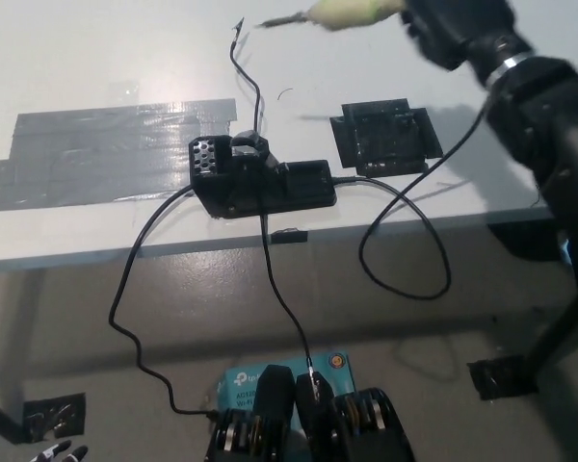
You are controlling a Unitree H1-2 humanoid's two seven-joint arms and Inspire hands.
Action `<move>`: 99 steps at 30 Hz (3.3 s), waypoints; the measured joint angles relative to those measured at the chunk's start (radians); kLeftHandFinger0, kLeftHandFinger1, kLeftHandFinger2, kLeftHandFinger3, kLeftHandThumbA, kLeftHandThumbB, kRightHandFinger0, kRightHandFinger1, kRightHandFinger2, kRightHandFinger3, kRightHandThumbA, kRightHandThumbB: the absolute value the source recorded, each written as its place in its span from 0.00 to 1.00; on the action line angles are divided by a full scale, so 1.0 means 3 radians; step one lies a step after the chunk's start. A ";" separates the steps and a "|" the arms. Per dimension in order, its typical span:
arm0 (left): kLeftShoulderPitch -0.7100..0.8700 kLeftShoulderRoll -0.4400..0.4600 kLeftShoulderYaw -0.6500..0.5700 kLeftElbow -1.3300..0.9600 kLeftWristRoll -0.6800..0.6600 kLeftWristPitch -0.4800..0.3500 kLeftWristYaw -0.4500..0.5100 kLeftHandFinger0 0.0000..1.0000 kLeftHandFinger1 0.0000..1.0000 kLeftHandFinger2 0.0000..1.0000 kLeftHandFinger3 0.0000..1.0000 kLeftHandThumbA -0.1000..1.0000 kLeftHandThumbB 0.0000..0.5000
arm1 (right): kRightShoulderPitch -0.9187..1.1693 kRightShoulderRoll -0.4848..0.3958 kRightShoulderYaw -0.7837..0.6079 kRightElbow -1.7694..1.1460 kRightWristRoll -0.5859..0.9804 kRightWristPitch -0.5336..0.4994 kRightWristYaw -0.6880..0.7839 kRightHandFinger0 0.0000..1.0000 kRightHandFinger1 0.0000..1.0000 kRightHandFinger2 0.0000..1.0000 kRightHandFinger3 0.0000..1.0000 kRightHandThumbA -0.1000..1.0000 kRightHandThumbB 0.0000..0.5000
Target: The robot uses its right hand to grab the soldering gun kept on the middle of the table and pulls it out of its base and keep it on the right side of the base
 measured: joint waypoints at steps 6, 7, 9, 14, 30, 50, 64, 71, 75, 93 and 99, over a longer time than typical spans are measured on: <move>0.0004 0.0000 -0.0004 -0.0001 0.0008 -0.0001 0.0000 0.77 0.83 1.00 1.00 0.75 0.37 | 0.0135 -0.0207 -0.0342 0.0028 0.0125 0.0237 0.0110 0.00 0.00 0.29 0.52 0.00 0.15; 0.0006 0.0000 -0.0005 -0.0001 0.0011 -0.0001 0.0001 0.77 0.83 1.00 1.00 0.75 0.38 | 0.0173 -0.0230 -0.0361 0.0029 0.0134 0.0273 0.0125 0.00 0.00 0.23 0.53 0.00 0.16; 0.0014 0.0000 -0.0005 -0.0003 0.0015 0.0000 0.0001 0.78 0.83 0.99 1.00 0.72 0.39 | 0.0275 -0.0264 -0.0393 0.0032 0.0158 0.0353 0.0144 0.00 0.00 0.20 0.59 0.00 0.12; 0.0014 0.0000 -0.0004 -0.0015 0.0018 0.0002 0.0001 0.81 0.84 1.00 1.00 0.72 0.36 | 0.0501 -0.0238 -0.0417 0.0056 0.0212 0.0533 0.0184 0.00 0.03 0.25 0.41 0.07 0.17; 0.0011 -0.0001 -0.0013 -0.0050 0.0044 0.0004 0.0002 0.80 0.86 1.00 1.00 0.73 0.33 | 0.0700 0.0227 -0.0349 0.0065 0.0395 0.0848 0.0386 0.04 0.14 0.40 0.65 0.00 0.00; -0.0003 -0.0001 -0.0029 -0.0049 0.0054 0.0004 0.0002 0.86 0.89 1.00 1.00 0.74 0.36 | 0.0746 0.0123 -0.0143 0.0085 0.0698 0.1277 0.1632 1.00 1.00 1.00 1.00 0.66 0.27; -0.0006 0.0000 -0.0031 -0.0048 0.0059 0.0006 0.0000 0.84 0.89 1.00 1.00 0.74 0.35 | 0.0506 -0.0035 0.0325 -0.0181 0.0739 0.1361 0.2394 1.00 1.00 1.00 1.00 0.98 1.00; 0.0010 0.0000 -0.0018 -0.0049 0.0060 0.0012 0.0002 0.82 0.88 1.00 1.00 0.75 0.33 | 0.0506 -0.0078 0.0138 -0.0348 0.0742 0.1480 0.2360 1.00 1.00 1.00 1.00 1.00 1.00; 0.0020 0.0000 -0.0003 -0.0049 0.0060 0.0011 0.0002 0.83 0.88 1.00 1.00 0.74 0.33 | 0.0505 -0.0158 0.0023 -0.0431 0.0742 0.1534 0.2315 1.00 1.00 1.00 1.00 1.00 1.00; 0.0073 -0.0002 0.0065 -0.0045 0.0056 0.0015 0.0002 0.79 0.83 1.00 1.00 0.77 0.42 | 0.1061 -0.0960 -0.1326 -0.2251 0.1172 0.1647 0.2482 1.00 1.00 1.00 1.00 1.00 0.71; 0.0070 -0.0006 0.0075 -0.0039 0.0050 0.0014 0.0002 0.80 0.84 1.00 1.00 0.78 0.44 | 0.1955 -0.0993 -0.2210 -0.2731 0.1375 0.1652 0.2525 1.00 1.00 1.00 1.00 0.93 0.70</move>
